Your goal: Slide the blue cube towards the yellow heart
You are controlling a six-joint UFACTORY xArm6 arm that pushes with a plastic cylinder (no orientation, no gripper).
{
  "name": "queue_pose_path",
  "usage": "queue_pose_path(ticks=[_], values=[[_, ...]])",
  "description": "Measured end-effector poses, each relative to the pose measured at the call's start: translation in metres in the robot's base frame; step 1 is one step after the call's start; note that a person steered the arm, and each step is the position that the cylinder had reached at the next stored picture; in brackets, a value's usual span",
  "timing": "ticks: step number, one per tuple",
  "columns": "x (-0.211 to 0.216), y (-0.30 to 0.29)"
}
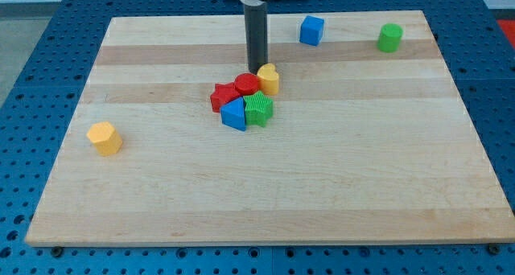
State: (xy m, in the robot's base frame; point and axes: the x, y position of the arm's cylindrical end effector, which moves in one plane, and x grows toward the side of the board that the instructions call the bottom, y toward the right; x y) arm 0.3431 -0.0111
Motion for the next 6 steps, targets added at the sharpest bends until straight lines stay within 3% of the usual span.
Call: queue_pose_path(ticks=[3, 4, 6], values=[[0.022, 0.001], [-0.016, 0.005], [-0.149, 0.012]])
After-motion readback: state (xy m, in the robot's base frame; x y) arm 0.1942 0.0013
